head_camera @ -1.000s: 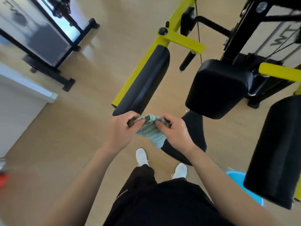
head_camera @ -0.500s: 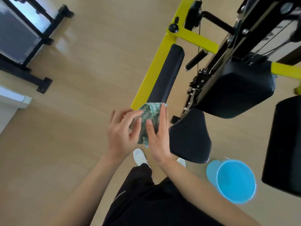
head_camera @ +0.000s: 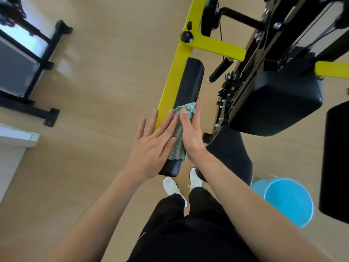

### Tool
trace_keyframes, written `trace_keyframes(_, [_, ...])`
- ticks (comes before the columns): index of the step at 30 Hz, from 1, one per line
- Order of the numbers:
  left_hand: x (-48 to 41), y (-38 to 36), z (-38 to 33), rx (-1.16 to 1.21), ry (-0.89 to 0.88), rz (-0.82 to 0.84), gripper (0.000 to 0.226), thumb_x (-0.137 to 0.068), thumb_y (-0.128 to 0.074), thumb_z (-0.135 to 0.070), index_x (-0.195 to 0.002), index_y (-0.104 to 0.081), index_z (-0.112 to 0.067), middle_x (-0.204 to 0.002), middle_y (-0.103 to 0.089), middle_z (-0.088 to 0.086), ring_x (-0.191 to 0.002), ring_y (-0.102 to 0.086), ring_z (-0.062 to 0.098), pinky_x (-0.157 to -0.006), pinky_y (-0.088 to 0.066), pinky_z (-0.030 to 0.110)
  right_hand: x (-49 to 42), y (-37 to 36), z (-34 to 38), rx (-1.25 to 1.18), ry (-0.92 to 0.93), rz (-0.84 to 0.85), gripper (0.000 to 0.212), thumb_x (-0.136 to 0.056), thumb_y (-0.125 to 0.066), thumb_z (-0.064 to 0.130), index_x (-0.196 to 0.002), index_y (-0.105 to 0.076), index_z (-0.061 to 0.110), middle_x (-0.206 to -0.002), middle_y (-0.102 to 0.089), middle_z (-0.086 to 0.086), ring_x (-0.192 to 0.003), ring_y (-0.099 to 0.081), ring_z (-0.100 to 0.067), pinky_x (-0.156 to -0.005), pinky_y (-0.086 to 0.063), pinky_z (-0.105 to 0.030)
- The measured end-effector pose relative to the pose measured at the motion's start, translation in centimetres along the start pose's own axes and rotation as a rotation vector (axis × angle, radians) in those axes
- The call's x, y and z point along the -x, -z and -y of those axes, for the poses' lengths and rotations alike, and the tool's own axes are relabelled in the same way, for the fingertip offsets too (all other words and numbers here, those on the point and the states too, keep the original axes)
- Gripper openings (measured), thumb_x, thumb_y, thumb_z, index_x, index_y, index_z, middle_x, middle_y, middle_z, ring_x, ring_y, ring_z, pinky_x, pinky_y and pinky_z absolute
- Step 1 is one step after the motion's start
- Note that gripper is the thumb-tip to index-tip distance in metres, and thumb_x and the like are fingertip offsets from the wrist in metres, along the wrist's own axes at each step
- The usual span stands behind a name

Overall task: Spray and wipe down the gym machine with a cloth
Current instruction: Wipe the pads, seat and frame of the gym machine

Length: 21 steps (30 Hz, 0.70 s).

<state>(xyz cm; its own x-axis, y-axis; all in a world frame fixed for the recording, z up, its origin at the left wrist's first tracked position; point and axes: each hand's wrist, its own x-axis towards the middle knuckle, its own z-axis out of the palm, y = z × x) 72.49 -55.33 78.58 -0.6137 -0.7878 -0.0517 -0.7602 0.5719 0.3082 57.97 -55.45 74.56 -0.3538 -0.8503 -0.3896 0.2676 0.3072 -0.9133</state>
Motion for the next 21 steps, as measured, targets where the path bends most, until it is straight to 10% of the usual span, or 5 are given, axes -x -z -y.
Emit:
trace_keyframes(11, [-14.1, 2.0, 0.0, -0.098, 0.031, 0.124, 0.056, -0.11, -0.021, -0.046, -0.164, -0.009, -0.035, -0.17, 0.0, -0.021, -0.16, 0.001, 0.022, -0.128, -0.008, 0.055, -12.4, 1.3, 4.9, -0.149, -0.195, -0.023, 0.119, -0.062, -0.054, 0.083, -0.159, -0.026, 0.021, -0.154, -0.048, -0.007, -0.137, -0.053, -0.022, -0.116, -0.043, -0.045])
trace_keyframes(18, [-20.3, 2.3, 0.2, -0.086, -0.014, 0.138, 0.052, -0.111, -0.027, -0.043, -0.162, -0.021, -0.037, -0.169, -0.015, -0.018, -0.159, -0.008, 0.023, -0.127, -0.011, 0.051, -15.3, 3.0, 8.1, -0.138, -0.235, 0.02, 0.041, -0.103, -0.046, 0.048, -0.101, -0.069, 0.015, -0.095, -0.074, -0.005, -0.09, -0.072, -0.02, -0.086, -0.058, -0.034])
trace_keyframes(21, [-22.3, 2.3, 0.5, -0.046, -0.04, 0.097, 0.045, -0.109, -0.034, -0.044, -0.153, -0.043, -0.036, -0.159, -0.039, -0.014, -0.152, -0.03, 0.02, -0.121, -0.025, 0.044, -16.0, 3.4, 8.0, -0.199, -0.238, 0.033, 0.028, -0.102, -0.051, 0.036, -0.097, -0.07, 0.015, -0.1, -0.074, -0.01, -0.098, -0.071, -0.028, -0.097, -0.056, -0.044])
